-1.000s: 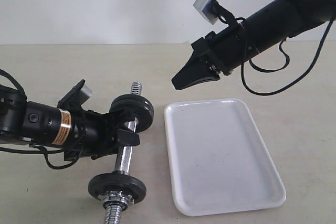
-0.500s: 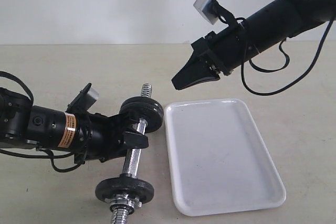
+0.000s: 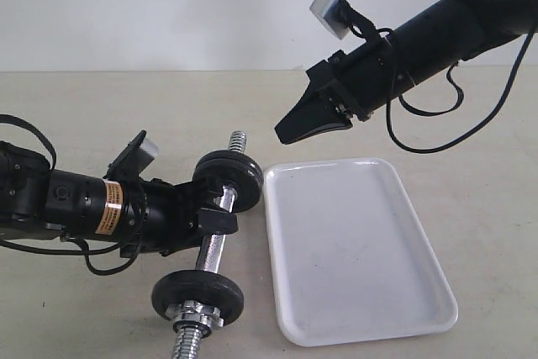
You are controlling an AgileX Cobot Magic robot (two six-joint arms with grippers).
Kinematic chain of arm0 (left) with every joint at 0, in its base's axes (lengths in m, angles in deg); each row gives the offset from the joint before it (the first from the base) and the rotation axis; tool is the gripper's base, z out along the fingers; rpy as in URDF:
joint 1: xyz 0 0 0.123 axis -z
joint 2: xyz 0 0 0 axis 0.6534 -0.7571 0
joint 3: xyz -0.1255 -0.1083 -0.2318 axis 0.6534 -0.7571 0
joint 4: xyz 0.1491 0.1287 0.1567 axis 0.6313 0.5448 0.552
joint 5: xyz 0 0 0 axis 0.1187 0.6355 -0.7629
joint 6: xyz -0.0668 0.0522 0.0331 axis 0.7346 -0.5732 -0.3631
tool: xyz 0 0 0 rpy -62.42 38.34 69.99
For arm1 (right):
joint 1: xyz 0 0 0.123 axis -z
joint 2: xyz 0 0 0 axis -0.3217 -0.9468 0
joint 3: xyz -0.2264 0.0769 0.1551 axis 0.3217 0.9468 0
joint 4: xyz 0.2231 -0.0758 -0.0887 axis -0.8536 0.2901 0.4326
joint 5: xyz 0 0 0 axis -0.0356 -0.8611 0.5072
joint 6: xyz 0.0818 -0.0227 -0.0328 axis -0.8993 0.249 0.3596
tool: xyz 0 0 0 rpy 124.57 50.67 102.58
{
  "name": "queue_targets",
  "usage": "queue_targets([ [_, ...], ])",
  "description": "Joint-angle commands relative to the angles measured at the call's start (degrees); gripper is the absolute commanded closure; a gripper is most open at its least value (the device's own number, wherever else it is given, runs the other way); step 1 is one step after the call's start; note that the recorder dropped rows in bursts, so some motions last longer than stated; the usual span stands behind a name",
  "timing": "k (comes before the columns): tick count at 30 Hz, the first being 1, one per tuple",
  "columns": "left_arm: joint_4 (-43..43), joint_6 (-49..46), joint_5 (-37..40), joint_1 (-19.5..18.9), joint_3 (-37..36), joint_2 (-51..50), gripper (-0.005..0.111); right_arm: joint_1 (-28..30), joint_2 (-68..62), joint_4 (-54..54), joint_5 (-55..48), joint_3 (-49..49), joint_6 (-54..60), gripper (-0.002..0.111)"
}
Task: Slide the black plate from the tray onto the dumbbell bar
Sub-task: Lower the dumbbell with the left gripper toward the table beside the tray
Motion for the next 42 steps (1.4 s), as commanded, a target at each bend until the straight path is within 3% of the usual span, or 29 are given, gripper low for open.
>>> queue_targets([
  [1, -3.06, -1.03, -10.2, 0.07, 1.36, 1.35, 0.102, 0.02, 0.83, 0.17, -0.45, -0.26, 0.43, 0.109],
  [31, -3.6, -3.1, -10.93, 0.07, 1.36, 1.35, 0.102, 0.02, 0.83, 0.17, -0.45, -0.26, 0.43, 0.109],
  [39, -3.6, -3.57, -10.64, 0.07, 1.36, 1.35, 0.076, 0.02, 0.83, 0.41, -0.45, -0.26, 0.43, 0.109],
  [42, -3.6, -3.57, -10.1, 0.07, 1.36, 1.35, 0.073, 0.02, 0.83, 0.41, -0.45, -0.26, 0.43, 0.109],
])
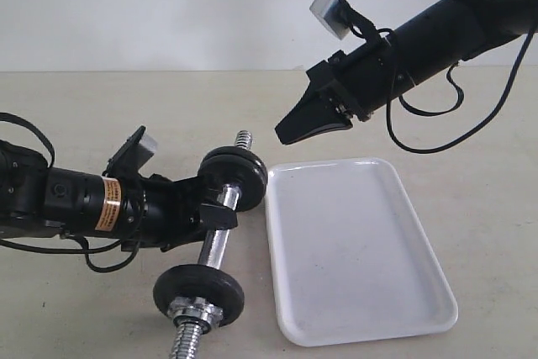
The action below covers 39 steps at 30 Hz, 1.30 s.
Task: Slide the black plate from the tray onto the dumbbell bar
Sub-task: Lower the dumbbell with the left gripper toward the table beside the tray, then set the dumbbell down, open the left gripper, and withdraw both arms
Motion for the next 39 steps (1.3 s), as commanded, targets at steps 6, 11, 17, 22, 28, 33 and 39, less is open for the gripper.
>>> queue_targets([
  [6, -2.66, -0.87, -9.57, 0.07, 1.36, 1.35, 0.073, 0.02, 0.83, 0.41, -0.45, -0.26, 0.43, 0.109],
  [11, -2.66, -0.87, -9.57, 0.07, 1.36, 1.35, 0.073, 0.02, 0.83, 0.4, -0.45, -0.26, 0.24, 0.109],
  [17, -2.66, -0.87, -9.57, 0.07, 1.36, 1.35, 0.073, 0.02, 0.83, 0.5, -0.45, -0.26, 0.24, 0.109],
  [22, -2.66, -0.87, -9.45, 0.07, 1.36, 1.35, 0.073, 0.02, 0.83, 0.52, -0.45, -0.26, 0.36, 0.109],
  [28, -6.42, -3.11, -9.35, 0.07, 1.36, 1.35, 0.077, 0.02, 0.83, 0.52, -0.45, -0.26, 1.06, 0.109],
  [33, -10.36, -8.78, -9.76, -0.05, 1.36, 1.57, 0.096, 0.02, 3.23, 0.52, -0.45, -0.26, 1.93, 0.109],
  [39, -10.72, -15.07, -9.98, -0.05, 3.62, 2.37, 0.102, 0.02, 10.67, 1.09, 6.12, -0.26, 3.44, 0.109],
])
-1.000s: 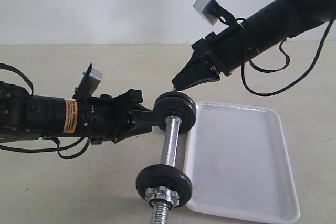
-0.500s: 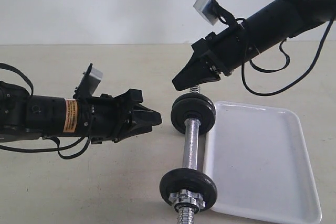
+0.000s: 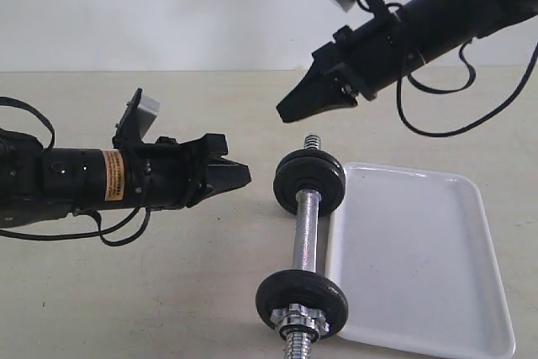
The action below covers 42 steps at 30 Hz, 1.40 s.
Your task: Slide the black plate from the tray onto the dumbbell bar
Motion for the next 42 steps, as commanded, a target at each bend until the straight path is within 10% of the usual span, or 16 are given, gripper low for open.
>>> queue_targets([
  [1, -0.72, -4.38, -0.68, 0.06, 2.63, 1.59, 0.102, 0.02, 6.26, 0.78, 6.22, -0.26, 1.28, 0.109],
  [16, -0.06, -34.27, 26.88, 0.06, 7.74, 27.67, 0.102, 0.02, 22.59, 22.93, 20.42, -0.26, -12.07, 0.109],
  [29, -0.06, -36.37, 38.93, 0.06, -4.79, 55.9, 0.102, 0.02, 38.6, 32.3, 20.03, 2.06, -23.95, 0.109],
  [42, -1.65, -33.32, 49.49, 0.06, -12.64, 84.28, 0.102, 0.02, 69.28, 31.79, 38.51, 31.69, -28.73, 0.109],
])
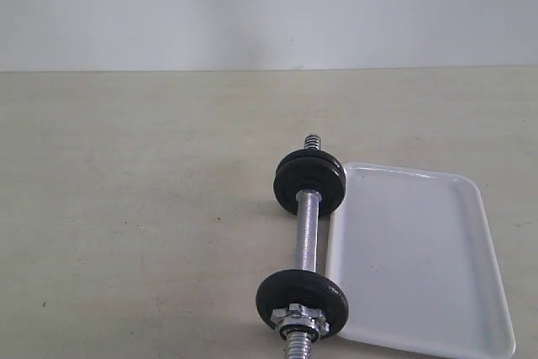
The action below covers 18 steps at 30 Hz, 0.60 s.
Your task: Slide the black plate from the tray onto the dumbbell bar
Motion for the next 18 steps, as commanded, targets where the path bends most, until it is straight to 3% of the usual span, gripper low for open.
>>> queue_targets([
  [1, -1.6, 0.83, 2.63, 0.06, -3.29, 8.24, 0.102, 0.02, 12.41, -0.8, 10.55, 11.34, -1.23, 0.109],
  [9, -4.51, 1.32, 6.51, 0.06, -12.77, 19.15, 0.102, 0.02, 33.04, -3.11, 29.54, 31.47, -6.99, 0.109],
  [18, -3.79, 1.32, 6.71, 0.06, -14.87, 22.24, 0.102, 0.02, 36.04, -3.11, 39.84, 45.62, -6.53, 0.109],
])
